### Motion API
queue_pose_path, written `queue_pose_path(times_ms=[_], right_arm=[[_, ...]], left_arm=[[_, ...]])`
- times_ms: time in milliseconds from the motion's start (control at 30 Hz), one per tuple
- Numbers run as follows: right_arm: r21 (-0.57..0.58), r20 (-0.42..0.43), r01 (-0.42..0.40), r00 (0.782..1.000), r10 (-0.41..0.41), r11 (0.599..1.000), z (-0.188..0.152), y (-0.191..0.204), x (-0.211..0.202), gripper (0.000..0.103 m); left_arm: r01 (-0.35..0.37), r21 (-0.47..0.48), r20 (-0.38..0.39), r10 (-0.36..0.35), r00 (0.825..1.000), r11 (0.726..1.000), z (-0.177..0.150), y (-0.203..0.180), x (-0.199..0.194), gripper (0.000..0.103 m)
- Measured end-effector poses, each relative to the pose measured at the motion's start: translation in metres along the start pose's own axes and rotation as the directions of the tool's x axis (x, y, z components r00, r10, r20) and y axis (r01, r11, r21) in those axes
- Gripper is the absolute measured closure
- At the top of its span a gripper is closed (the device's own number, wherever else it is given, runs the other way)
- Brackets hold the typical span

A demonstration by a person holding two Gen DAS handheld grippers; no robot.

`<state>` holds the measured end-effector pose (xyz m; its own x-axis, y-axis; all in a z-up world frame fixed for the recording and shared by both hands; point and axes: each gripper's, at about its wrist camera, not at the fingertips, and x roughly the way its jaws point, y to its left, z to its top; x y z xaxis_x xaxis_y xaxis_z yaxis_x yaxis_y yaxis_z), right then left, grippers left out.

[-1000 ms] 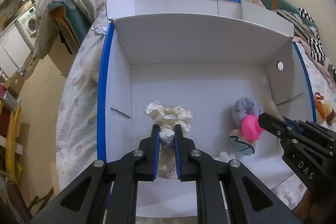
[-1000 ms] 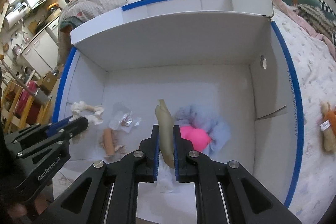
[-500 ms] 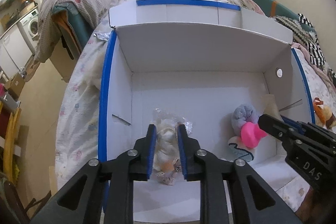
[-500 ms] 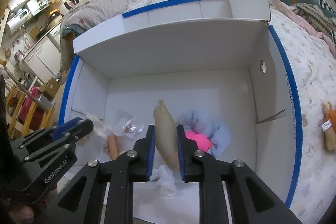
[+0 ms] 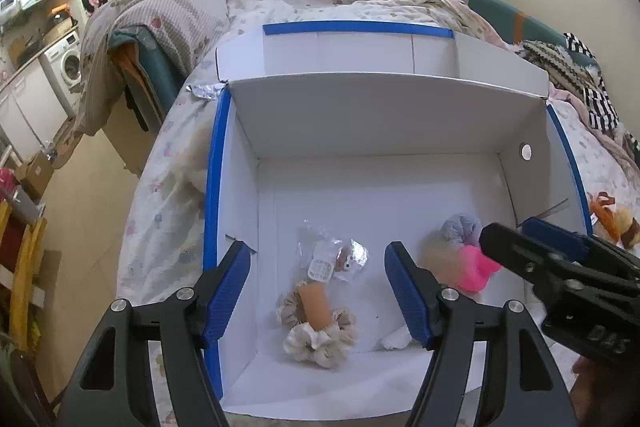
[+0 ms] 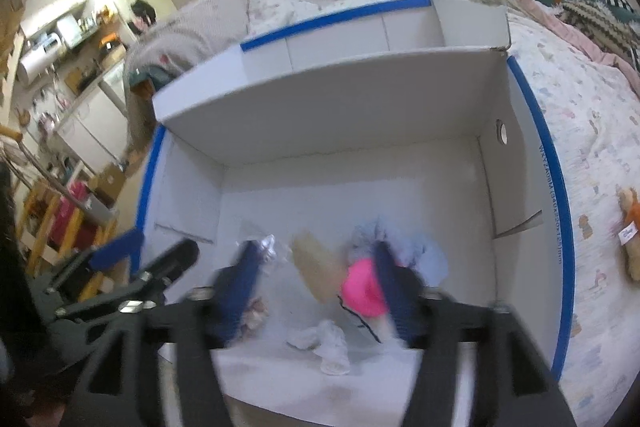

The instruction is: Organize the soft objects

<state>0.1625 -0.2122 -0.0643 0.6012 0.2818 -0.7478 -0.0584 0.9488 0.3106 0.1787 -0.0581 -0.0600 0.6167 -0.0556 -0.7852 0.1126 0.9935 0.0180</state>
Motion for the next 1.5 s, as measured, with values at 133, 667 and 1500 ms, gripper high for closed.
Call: queue_pose_path(times_ms=[133,667,1500], right_arm=[[0.025,0.026,-0.029,0.999,0.028,0.999,0.001,-0.001,-0.003,0.018],[0.023,0.095,-0.022,0.995,0.02,0.999,-0.019,0.007,-0.042,0.0],[0.027,0.11,0.021,0.994,-0.024,0.999,-0.093,0.016,-0.085,0.0]], left_arm=[[-0.012,0.001,0.002,0.012,1.0,1.0,-0.001,0.003,-0.001,0.036],[-0.084,0.001,0.026,0.084,0.996,0.996,-0.027,0.036,-0.046,0.022],[-0.06,-0.153,0.029,0.065,0.997,0.986,-0.108,0.076,-0.114,0.021]])
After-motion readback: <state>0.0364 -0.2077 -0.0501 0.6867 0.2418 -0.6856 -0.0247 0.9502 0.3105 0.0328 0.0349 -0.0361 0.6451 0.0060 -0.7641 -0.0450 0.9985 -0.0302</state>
